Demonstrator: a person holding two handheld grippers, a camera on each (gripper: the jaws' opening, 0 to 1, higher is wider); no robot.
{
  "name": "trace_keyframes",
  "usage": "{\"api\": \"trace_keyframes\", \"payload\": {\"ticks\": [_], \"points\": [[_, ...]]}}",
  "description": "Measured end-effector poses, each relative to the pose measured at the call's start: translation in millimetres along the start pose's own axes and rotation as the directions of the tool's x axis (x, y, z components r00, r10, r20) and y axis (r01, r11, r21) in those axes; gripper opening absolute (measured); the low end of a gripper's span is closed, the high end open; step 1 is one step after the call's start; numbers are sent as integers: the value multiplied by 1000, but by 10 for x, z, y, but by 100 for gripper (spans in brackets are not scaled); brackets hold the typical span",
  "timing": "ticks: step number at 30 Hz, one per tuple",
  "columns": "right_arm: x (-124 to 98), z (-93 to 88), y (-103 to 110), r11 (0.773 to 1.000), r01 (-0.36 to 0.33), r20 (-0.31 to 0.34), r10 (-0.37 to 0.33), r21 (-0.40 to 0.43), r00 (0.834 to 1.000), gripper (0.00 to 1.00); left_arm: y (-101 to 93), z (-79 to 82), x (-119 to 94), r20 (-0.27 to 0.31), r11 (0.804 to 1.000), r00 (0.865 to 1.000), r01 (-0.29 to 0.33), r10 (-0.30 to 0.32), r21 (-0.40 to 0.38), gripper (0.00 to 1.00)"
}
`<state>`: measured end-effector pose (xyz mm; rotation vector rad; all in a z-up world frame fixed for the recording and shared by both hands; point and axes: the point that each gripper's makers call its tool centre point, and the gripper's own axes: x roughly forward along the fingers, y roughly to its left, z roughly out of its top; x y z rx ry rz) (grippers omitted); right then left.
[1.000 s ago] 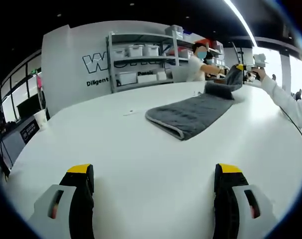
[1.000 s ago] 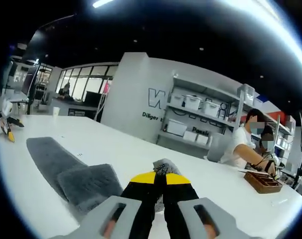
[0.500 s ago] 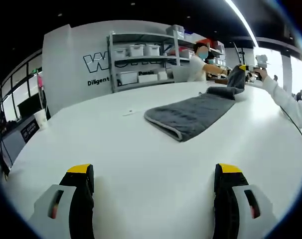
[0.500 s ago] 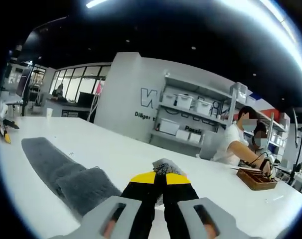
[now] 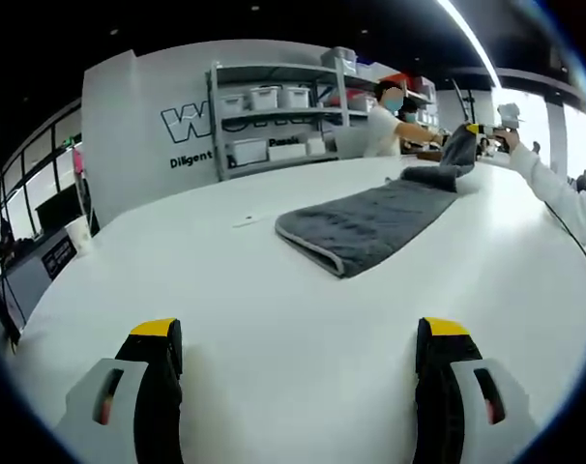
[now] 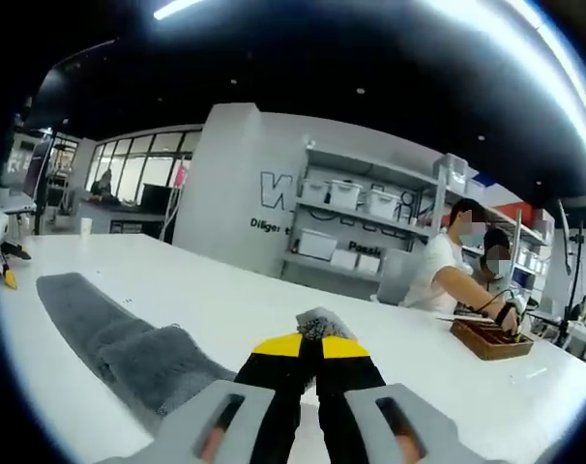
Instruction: Open the folded towel by lifting each exposed corner and separating the folded layers until the towel lies flat within the target outline without major curled edges
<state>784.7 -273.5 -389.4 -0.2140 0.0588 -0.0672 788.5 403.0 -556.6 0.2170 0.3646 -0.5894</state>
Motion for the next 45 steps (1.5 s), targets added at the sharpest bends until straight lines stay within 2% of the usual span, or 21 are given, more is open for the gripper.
{"api": "trace_keyframes", "payload": {"ticks": [12, 16, 18, 19, 28, 34, 40, 45], "points": [[-42, -320, -383, 994, 76, -57, -72, 78, 996, 0, -27, 11, 8, 2, 1000, 1000, -1, 1, -2, 100], [-61, -581, -503, 976, 109, -125, -86, 187, 988, 0, -32, 16, 10, 3, 1000, 1000, 0, 0, -2, 100], [-65, -665, -539, 962, 110, -131, -79, 250, 988, 0, -31, 16, 10, 3, 1000, 1000, -1, 1, -2, 100], [-70, -699, -563, 960, 117, -139, -83, 256, 987, 0, -36, 18, 10, 4, 1000, 1000, 0, 0, -2, 100], [-127, -1166, -825, 925, 190, -245, -111, 328, 963, 0, -36, 22, 15, 3, 1000, 1000, 1, -1, -4, 100], [-144, -1443, -795, 914, 210, -314, -98, 347, 944, 0, -40, 19, 18, 1, 1000, 1000, 1, -1, -5, 100], [-147, -1735, -806, 905, 229, -392, -76, 359, 917, 0, -45, 16, 19, 0, 1000, 1000, -1, 1, -4, 100], [-182, -1861, -769, 891, 237, -423, -58, 386, 905, 0, -55, 17, 19, -1, 1000, 1000, 1, -1, -4, 100]]}}
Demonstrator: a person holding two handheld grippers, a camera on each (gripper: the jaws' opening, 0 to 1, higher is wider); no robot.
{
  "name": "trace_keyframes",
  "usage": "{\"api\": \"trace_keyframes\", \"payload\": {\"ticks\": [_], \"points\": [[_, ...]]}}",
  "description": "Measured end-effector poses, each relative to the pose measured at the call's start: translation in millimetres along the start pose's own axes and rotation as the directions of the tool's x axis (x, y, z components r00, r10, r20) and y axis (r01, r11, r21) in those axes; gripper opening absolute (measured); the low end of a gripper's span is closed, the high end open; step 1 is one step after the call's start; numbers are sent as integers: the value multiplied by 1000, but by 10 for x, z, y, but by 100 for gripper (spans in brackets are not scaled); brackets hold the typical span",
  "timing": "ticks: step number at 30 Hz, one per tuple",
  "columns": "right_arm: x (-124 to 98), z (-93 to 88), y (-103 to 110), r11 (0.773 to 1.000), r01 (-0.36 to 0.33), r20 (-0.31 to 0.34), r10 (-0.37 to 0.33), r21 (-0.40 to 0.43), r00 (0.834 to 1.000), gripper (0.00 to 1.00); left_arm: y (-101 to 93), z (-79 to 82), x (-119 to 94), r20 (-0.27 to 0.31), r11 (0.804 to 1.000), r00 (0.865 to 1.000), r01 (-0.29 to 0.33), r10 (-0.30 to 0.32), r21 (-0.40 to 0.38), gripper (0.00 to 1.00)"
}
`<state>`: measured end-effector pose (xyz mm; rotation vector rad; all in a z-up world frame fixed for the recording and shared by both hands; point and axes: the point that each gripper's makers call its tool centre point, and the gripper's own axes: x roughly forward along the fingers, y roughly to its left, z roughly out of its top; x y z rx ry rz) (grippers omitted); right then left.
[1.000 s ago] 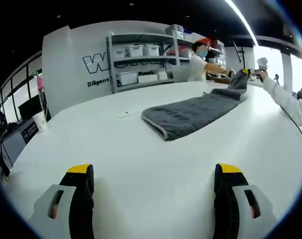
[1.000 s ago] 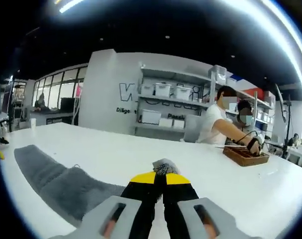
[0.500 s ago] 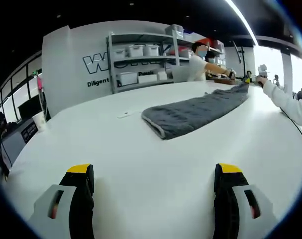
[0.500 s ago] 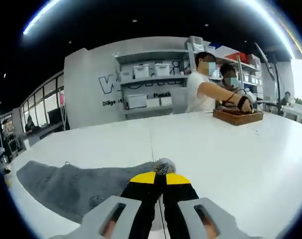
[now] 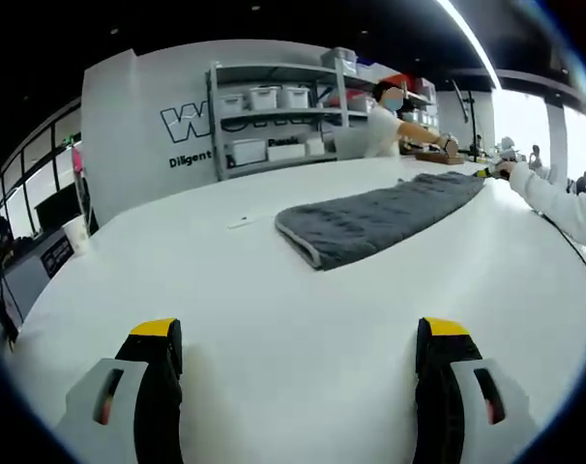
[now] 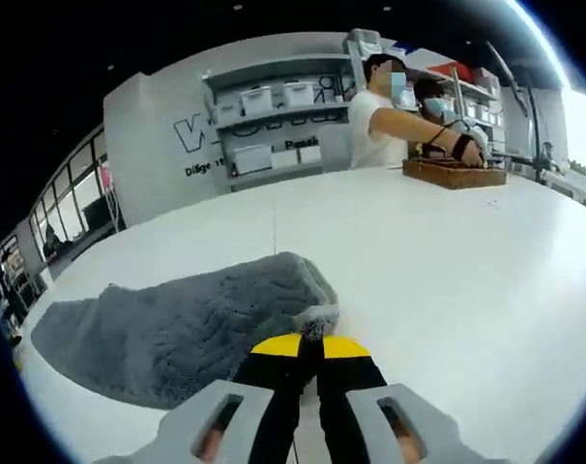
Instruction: Open the folded towel by lifting each exposed corner and separating the folded layers until the towel lies flat within the target outline without major curled edges
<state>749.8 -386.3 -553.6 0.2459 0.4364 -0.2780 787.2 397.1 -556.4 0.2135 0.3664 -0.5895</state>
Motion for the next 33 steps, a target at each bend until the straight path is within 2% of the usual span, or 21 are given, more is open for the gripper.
{"api": "trace_keyframes", "payload": {"ticks": [7, 11, 15, 16, 19, 21, 25, 27, 29, 33], "points": [[-18, -38, -57, 999, -2, -29, 4, 39, 1000, 2, -4, 0, 3, -1, 1000, 1000, 2, -2, 0, 100], [-90, 3, -160, 999, 36, -45, -36, 6, 998, 7, -6, -5, 6, -3, 1000, 1000, 3, -3, 1, 100], [-271, 158, -198, 998, 63, -7, -63, -19, 998, 12, -9, 0, 5, -2, 1000, 1000, 3, -3, 3, 100], [-330, 279, -201, 996, 78, 11, -78, -36, 997, 14, -11, 1, 5, -1, 1000, 1000, 2, -2, 4, 100], [-434, 471, -152, 993, 83, 52, -79, -81, 996, 21, -17, 3, 7, -1, 1000, 1000, 5, -5, 4, 100], [-483, 576, -89, 991, 80, 70, -73, -106, 995, 26, -18, 1, 9, -2, 1000, 1000, 5, -5, 5, 100], [-593, 763, 246, 986, 24, 92, -9, -164, 996, 39, -20, 1, 9, -2, 1000, 1000, 6, -6, 6, 100], [-664, 847, 520, 974, -21, 85, 41, -228, 996, 46, -15, -1, 9, -3, 1000, 1000, 6, -6, 5, 100], [-730, 870, 737, 961, -61, 68, 82, -269, 994, 52, -17, -2, 8, -3, 1000, 1000, 8, -8, 4, 100], [-834, 834, 951, 946, -92, -3, 96, -310, 995, 70, -14, -4, 6, -4, 1000, 1000, 8, -8, 5, 100]]}}
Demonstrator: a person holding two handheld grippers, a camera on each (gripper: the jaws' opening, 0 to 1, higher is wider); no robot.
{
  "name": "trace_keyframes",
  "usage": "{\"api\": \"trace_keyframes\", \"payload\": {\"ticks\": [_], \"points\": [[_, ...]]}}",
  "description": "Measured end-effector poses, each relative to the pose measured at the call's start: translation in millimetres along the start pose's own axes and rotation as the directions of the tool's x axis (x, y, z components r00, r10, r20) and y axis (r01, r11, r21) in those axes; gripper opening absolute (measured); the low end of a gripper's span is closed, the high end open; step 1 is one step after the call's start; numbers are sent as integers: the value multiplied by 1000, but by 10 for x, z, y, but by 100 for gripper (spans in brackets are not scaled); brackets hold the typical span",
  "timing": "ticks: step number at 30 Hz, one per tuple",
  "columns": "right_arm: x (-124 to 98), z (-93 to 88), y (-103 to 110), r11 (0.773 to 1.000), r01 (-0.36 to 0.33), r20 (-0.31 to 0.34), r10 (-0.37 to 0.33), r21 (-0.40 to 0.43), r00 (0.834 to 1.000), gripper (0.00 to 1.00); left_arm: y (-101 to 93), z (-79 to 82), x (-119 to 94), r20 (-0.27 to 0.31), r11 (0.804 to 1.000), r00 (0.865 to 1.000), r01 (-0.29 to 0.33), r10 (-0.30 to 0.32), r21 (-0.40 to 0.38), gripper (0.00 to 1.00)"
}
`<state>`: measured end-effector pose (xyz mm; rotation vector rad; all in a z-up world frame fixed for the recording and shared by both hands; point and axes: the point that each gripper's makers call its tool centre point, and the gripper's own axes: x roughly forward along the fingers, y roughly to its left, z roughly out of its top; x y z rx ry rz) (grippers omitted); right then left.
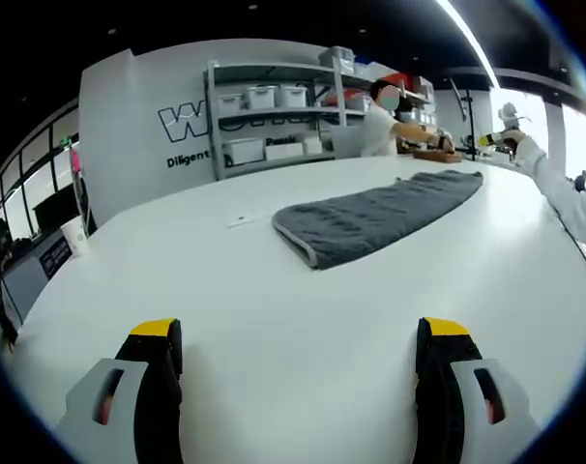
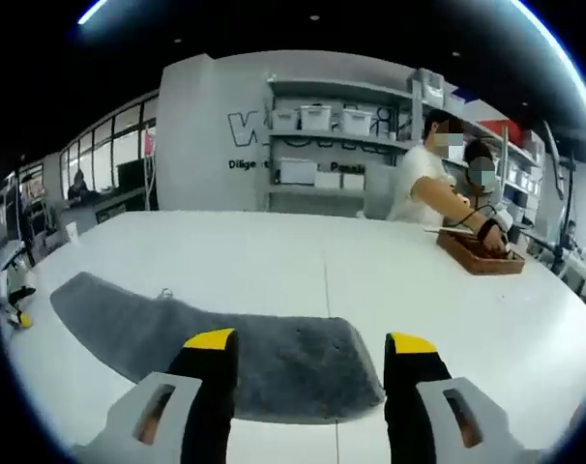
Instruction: Open the folded towel by lifting each exposed corner and separating the folded layers until the towel lies flat within the target outline without major curled edges
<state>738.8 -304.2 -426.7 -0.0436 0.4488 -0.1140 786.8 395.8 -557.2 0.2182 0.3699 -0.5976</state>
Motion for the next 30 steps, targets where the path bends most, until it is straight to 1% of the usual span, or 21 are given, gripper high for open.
{"api": "trace_keyframes", "payload": {"ticks": [3, 5, 6, 9, 12, 14, 16, 19, 24, 28, 30], "points": [[-71, 20, 91, 1000, -16, -18, 16, 3, 1000, 76, 3, -2, -1, -1, 1000, 1000, 0, 0, -1, 100], [-103, 13, 109, 1000, -17, -25, 17, -1, 1000, 77, 0, -3, 0, -1, 1000, 1000, 1, -1, 0, 100], [-118, -4, 110, 1000, -13, -38, 13, -9, 999, 78, -1, -4, 0, -2, 1000, 1000, 1, -1, -1, 100], [-158, -20, 90, 1000, 0, -63, -1, -18, 998, 84, 0, -6, 0, -3, 1000, 1000, -1, 1, 0, 100], [-202, -14, 112, 1000, -2, -70, 1, -20, 998, 86, 1, -11, 0, -5, 1000, 1000, -3, 3, 1, 100], [-230, -6, 159, 1000, -13, -72, 11, -24, 997, 89, -3, -12, 1, -5, 1000, 1000, -1, 1, -1, 100], [-259, -12, 207, 999, -12, -78, 10, -31, 997, 92, -4, -15, 1, -6, 1000, 1000, -2, 2, -2, 100], [-270, -3, 208, 999, -5, -88, 1, -35, 996, 96, -5, -10, 1, -3, 1000, 1000, 0, 0, -11, 100], [-328, 52, 250, 1000, -15, -62, 14, -23, 998, 99, 13, 28, 20, 15, 998, 1000, 11, -11, -56, 100], [-337, 129, 204, 1000, -12, -44, 11, -16, 999, 99, 34, 84, 39, 27, 997, 1000, 8, -6, -74, 100], [-339, 131, 204, 1000, -12, -43, 11, -16, 999, 99, 34, 88, 41, 29, 997, 1000, 9, -7, -76, 100]]}}
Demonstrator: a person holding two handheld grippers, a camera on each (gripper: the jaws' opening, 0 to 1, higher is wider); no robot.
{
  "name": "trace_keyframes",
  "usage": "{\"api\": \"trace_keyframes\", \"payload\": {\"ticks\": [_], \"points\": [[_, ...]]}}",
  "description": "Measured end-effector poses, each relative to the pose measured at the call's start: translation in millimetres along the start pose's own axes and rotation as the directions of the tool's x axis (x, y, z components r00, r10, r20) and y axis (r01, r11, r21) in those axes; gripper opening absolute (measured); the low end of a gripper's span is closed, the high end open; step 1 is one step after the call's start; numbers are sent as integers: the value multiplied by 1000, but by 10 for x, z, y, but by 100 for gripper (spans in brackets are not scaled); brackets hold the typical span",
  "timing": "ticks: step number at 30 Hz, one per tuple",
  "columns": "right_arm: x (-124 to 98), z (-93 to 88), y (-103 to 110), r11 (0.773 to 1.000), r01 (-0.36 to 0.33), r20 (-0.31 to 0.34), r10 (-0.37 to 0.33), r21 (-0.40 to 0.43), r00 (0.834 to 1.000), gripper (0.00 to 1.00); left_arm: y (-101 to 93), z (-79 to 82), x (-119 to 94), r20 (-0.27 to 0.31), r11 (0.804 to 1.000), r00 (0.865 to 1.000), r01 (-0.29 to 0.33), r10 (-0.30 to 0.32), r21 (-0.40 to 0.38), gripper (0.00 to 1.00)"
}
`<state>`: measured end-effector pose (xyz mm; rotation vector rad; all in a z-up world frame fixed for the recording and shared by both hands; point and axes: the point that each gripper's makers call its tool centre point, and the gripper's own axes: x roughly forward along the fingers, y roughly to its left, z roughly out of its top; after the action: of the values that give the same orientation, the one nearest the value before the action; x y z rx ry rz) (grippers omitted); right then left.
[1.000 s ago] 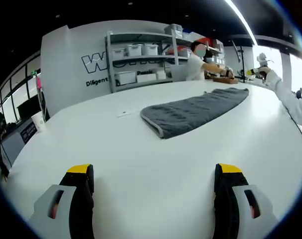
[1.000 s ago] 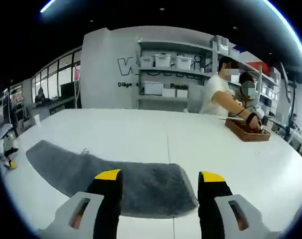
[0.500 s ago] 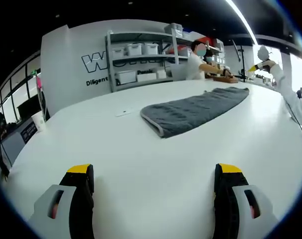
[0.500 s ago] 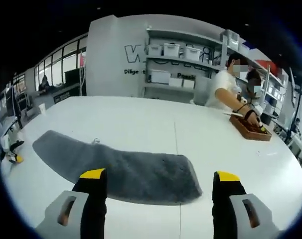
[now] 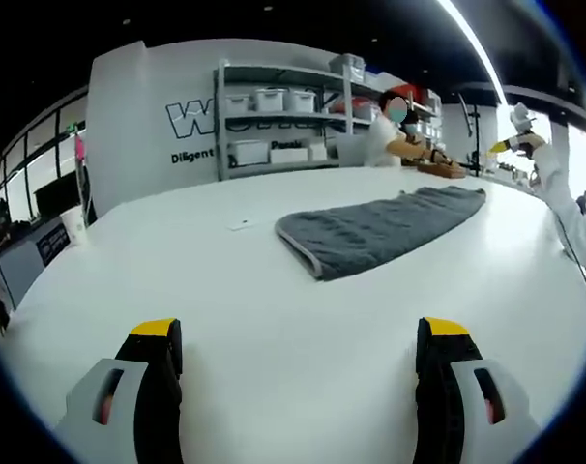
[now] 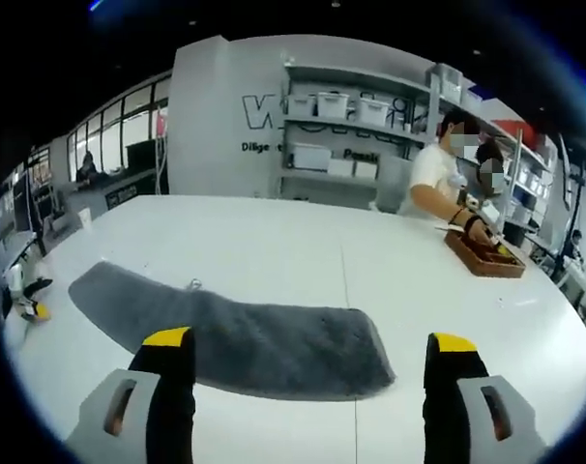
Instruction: Open the folded towel by lifting each exposed corner and separating the folded layers until the towel lies flat within the target outline without major curled edges
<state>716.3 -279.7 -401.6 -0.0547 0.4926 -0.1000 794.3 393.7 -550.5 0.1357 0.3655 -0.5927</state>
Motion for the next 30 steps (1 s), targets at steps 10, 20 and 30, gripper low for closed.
{"api": "trace_keyframes", "payload": {"ticks": [10, 20, 30], "points": [[-43, 68, 33, 1000, -4, 31, 4, 4, 1000, 99, -196, 218, 439, 42, 994, 996, 85, -82, -76, 96], [-40, 135, 62, 1000, -9, 41, 10, -7, 999, 99, -536, 306, 782, 44, 981, 981, 191, -190, -20, 72], [-33, 175, 46, 1000, -9, 46, 10, -11, 999, 97, -436, 302, 772, 33, 984, 983, 180, -180, -2, 36]]}}
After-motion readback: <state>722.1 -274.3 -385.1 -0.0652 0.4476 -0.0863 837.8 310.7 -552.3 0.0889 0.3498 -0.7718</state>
